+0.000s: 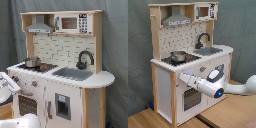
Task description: Play with the kitchen
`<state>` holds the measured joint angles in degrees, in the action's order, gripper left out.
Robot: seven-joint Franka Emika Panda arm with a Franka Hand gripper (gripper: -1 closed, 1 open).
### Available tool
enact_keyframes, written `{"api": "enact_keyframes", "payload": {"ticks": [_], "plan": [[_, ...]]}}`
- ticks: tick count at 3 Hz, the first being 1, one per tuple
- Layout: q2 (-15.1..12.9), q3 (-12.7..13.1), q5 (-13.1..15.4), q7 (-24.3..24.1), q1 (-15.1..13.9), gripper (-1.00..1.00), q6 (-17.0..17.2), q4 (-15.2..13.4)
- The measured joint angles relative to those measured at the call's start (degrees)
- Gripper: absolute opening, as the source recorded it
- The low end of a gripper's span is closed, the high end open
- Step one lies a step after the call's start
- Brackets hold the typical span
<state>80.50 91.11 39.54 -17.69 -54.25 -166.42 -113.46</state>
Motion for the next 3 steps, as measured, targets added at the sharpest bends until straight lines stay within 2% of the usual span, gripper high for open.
{"api": "enact_keyframes", "payload": {"ticks": [3], "plan": [[0.0, 0.0, 0.0, 18.1, 0.1, -1.0, 0.1, -0.3]]}}
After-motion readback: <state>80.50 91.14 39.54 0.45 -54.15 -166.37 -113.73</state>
